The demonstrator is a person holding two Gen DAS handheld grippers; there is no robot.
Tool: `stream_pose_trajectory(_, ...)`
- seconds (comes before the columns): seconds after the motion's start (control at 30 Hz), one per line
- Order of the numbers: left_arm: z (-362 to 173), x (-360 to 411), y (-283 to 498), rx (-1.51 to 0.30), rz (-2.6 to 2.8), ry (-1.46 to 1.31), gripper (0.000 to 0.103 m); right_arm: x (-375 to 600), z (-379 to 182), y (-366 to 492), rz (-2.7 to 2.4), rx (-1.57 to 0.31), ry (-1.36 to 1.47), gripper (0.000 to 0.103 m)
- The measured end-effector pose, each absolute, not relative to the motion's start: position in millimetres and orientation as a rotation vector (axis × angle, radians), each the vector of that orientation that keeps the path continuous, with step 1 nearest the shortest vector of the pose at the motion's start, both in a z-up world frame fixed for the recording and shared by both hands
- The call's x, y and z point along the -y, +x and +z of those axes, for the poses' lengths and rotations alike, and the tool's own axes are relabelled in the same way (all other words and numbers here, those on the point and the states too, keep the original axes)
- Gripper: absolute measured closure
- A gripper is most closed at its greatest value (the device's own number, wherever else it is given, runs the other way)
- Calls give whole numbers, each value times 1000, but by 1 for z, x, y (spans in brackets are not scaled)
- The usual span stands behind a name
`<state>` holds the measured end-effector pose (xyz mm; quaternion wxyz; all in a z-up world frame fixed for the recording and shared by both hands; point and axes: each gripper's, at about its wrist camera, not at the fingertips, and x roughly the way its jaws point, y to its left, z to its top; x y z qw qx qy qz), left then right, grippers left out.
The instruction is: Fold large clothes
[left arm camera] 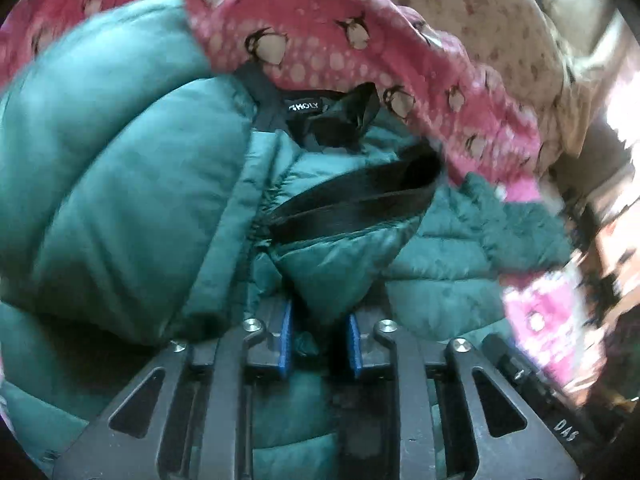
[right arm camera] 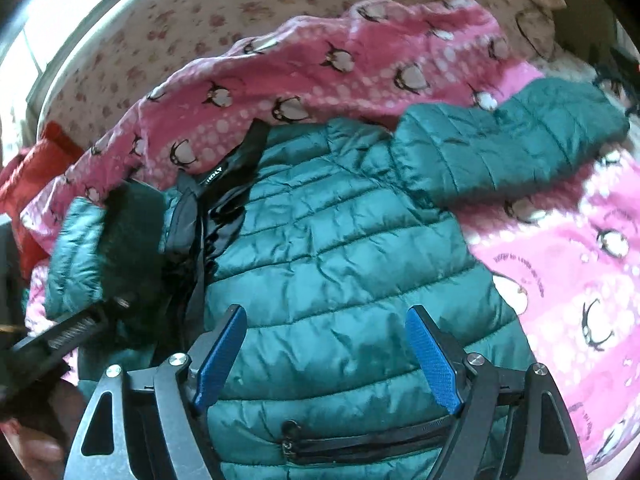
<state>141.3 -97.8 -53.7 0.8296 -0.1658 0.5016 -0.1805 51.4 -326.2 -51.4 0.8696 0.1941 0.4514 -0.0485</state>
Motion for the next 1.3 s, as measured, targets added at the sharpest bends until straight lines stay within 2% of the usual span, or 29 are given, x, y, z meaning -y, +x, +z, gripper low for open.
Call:
stream_pose_trajectory(0.1, -47, 96, 138, -1082, -427, -359, 69, 331, -55, 49, -79, -944, 464, 20)
stream_pose_trajectory(0.17, -35, 93, 130, -1084, -472, -341, 51, 332, -54, 49, -58, -939, 500, 19)
stream_pose_trajectory(0.23, -20, 86, 117, -1057, -496, -313, 43, 331, -53, 51, -29, -935, 542, 19)
stream_pose_trajectory(0.47, 16, 26, 81, -909, -368, -170, 42, 308, -47, 78, 103, -944, 617, 12)
stream_pose_trajectory(0.63, -3, -18, 85, -894, -170, -86, 42, 292, -65, 105, 130, -1002, 664, 12)
stream_pose_trajectory(0.83, -38, -63, 104, -947, -32, -183, 42, 269, -70, 123, 157, -1023, 604, 13)
stream_pose_trajectory(0.9, -45, -70, 106, -964, -16, -214, 42, 258, -70, 126, 170, -1026, 545, 20)
stream_pose_trajectory(0.97, -53, -74, 108, -990, -15, -245, 42, 252, -71, 128, 170, -1027, 476, 34)
stream_pose_trajectory(1.0, -56, -75, 108, -997, -18, -258, 42, 246, -72, 130, 160, -1026, 419, 48)
stream_pose_trajectory(1.03, -56, -76, 108, -999, -20, -263, 42, 244, -74, 131, 159, -1023, 394, 56)
stream_pose_trajectory(1.2, -56, -79, 105, -991, -12, -252, 42, 242, -60, 131, 149, -953, 284, 78)
stream_pose_trajectory(1.3, -54, -84, 106, -982, -2, -272, 42, 253, -36, 129, 77, -861, 201, 82)
